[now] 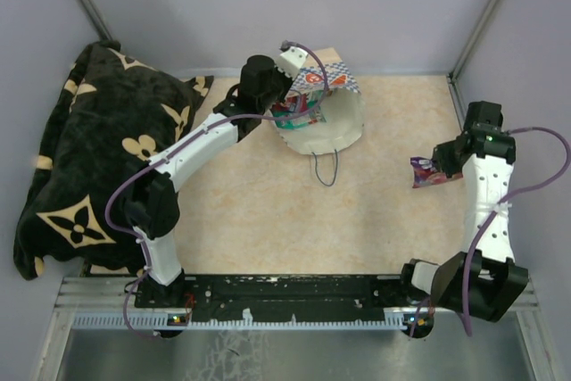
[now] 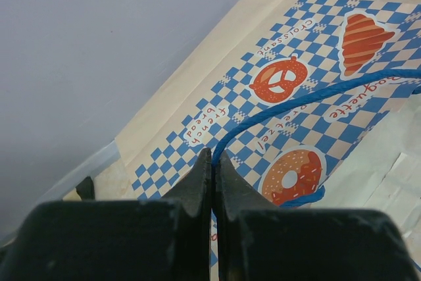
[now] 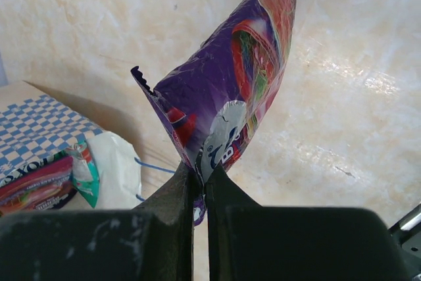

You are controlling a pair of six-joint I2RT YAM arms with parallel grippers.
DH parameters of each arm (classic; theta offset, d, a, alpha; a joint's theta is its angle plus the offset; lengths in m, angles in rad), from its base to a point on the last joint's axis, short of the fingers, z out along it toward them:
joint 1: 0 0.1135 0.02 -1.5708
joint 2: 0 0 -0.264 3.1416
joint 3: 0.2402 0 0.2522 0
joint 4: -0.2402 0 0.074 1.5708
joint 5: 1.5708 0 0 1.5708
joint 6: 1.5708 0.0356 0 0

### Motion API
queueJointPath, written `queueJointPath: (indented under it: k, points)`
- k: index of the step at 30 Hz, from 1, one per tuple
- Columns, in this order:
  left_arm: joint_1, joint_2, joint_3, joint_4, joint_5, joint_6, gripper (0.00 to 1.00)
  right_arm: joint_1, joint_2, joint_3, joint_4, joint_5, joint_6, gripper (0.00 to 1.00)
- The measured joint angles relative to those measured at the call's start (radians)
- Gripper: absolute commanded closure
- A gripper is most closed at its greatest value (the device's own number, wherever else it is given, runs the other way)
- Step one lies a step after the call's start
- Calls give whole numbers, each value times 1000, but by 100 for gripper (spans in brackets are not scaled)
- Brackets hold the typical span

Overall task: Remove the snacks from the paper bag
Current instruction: Place the snack at the center of the board.

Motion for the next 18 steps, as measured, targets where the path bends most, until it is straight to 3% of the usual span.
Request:
queueJointPath:
  k: [18]
  points:
    - [0,-32,-30,-10,-10,-23,100,0,-16,47,-29,28,0,100]
